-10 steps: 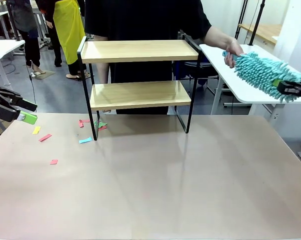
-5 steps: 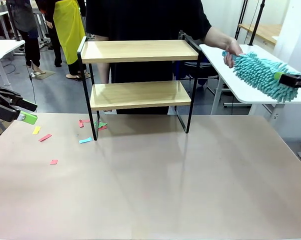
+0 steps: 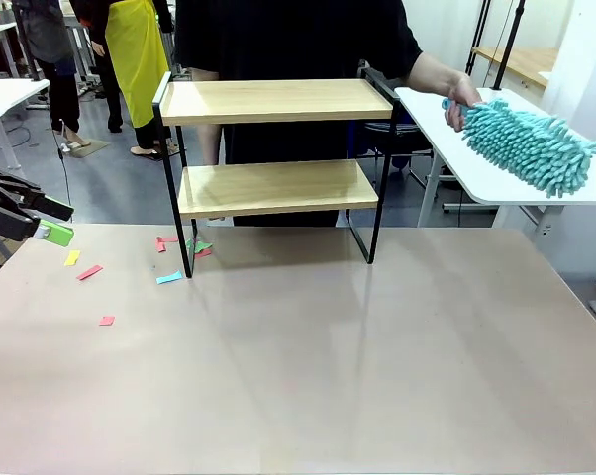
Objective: Clean the shelf.
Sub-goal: Hand the Duster back to the human.
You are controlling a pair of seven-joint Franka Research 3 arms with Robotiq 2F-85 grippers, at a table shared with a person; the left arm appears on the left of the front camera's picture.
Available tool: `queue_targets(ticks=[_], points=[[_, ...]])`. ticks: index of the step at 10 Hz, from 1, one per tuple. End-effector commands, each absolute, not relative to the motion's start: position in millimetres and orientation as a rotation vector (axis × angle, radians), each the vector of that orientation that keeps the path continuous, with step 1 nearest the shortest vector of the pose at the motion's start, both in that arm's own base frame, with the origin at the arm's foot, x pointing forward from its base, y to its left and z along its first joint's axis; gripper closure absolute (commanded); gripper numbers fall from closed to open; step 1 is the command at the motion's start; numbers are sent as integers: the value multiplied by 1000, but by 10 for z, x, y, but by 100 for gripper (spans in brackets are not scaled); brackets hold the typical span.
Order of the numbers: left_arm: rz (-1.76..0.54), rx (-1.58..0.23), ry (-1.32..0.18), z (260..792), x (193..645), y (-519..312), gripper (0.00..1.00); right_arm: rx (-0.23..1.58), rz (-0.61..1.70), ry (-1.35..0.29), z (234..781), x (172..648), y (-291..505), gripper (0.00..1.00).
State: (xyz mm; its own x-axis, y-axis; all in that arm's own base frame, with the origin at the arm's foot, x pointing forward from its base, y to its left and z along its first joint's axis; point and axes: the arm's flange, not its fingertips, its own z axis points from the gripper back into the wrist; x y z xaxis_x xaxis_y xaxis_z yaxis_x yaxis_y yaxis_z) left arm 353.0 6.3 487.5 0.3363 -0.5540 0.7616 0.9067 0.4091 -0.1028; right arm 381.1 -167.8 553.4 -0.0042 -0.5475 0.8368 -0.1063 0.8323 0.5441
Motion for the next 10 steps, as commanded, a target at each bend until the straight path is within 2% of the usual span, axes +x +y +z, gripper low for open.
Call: queue_targets(ticks=[1,3,4,5,10], points=[[-1018,-591,-710,4891,3523,62,0,637,-611,-1585,5562,3967,-2052,0],[-1018,-591,-710,4891,3523,62,0,644,-723,-1579,5504,4017,-2281,0],[-1018,-591,-710,4891,3523,62,0,604,-724,-1571,5471,4060,-2250,0],[-1018,-591,-710,4891,3523,62,0,631,-663,-1571,5496,3896,-2310,0],[-1018,-591,-710,4891,3523,62,0,631,-663,-1571,5496,3896,-2310,0]])
